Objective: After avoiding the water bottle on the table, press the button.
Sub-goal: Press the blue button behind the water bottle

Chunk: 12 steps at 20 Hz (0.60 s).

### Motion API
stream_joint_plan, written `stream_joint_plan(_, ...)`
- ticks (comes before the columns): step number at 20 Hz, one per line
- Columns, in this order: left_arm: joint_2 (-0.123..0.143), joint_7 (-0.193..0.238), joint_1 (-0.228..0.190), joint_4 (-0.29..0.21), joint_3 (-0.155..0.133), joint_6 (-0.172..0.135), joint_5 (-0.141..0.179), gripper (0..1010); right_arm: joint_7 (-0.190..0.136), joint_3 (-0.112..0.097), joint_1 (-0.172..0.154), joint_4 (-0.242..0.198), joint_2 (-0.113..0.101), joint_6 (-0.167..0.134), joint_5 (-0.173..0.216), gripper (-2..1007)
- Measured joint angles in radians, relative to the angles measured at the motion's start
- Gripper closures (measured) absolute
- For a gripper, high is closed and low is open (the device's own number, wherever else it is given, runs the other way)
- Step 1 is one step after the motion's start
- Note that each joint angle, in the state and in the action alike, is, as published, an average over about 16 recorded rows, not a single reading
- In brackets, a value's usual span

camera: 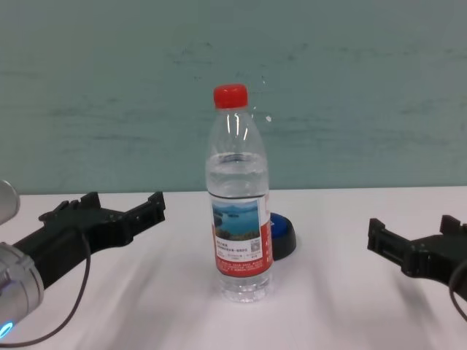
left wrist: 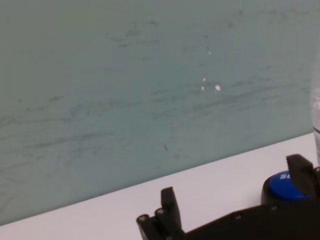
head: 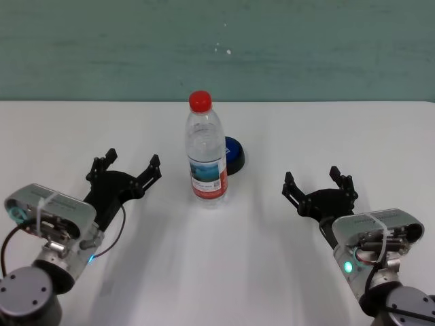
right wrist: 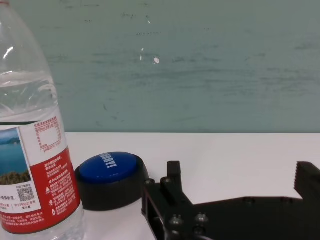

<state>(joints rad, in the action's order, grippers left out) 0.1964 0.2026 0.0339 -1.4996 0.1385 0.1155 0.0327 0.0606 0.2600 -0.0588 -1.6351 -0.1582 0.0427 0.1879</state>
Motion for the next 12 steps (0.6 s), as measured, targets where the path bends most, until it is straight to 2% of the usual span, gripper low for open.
stream_joint_plan(12,0.014,0.013,0.07,0.072,0.009,0.006,0.008,0,0.0,0.0,0.0,0.0,0.0,0.0,0.0,1)
